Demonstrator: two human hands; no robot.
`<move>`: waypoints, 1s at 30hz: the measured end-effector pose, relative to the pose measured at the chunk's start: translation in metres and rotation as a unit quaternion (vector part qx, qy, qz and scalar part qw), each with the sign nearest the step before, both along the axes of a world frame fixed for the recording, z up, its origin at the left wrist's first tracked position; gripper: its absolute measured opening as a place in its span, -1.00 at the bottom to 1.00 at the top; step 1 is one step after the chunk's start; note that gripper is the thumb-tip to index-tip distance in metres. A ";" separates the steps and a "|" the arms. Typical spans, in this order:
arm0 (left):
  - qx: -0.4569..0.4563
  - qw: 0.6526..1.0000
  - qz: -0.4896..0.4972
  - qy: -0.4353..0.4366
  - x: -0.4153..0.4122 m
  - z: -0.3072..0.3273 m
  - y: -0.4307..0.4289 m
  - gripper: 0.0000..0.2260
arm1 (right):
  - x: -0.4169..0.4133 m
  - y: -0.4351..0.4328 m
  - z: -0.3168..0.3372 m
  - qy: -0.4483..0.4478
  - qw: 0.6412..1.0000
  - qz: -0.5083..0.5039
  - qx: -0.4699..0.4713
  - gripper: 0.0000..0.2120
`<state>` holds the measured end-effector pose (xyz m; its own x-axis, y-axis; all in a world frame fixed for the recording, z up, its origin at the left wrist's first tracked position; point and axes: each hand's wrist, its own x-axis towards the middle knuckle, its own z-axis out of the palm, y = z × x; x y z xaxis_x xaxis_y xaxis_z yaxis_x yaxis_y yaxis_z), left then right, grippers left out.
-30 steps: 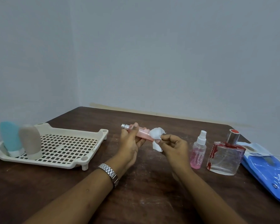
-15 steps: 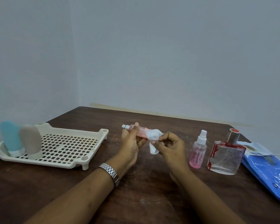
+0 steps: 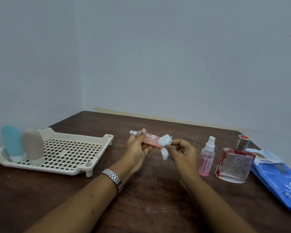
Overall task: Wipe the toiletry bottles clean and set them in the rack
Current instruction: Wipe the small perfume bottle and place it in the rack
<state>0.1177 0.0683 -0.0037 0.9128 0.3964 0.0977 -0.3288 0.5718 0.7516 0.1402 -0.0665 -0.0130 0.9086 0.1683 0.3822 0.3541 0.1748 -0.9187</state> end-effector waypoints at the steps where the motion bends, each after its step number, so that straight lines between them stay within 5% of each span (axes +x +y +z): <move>1: -0.005 1.000 -0.004 -0.003 -0.001 0.001 0.001 -0.85 | 0.000 0.000 0.000 0.010 1.000 0.001 0.001 -0.89; 8: -0.042 0.999 -0.024 -0.006 -0.007 0.007 0.000 -0.91 | 0.002 0.003 0.000 0.057 0.998 0.008 0.011 -0.70; 18: -0.008 1.000 0.004 0.003 -0.010 0.010 0.006 -0.84 | 0.004 0.002 0.002 0.057 0.997 0.004 -0.046 -0.79; 23: 0.002 1.000 0.012 0.006 -0.011 0.010 0.006 -0.81 | -0.001 0.002 0.004 -0.038 0.995 -0.006 -0.091 -0.93; 30: -0.016 0.998 0.024 0.062 -0.011 0.010 0.006 -0.69 | -0.023 0.014 0.008 -0.094 0.987 0.102 -0.082 -0.73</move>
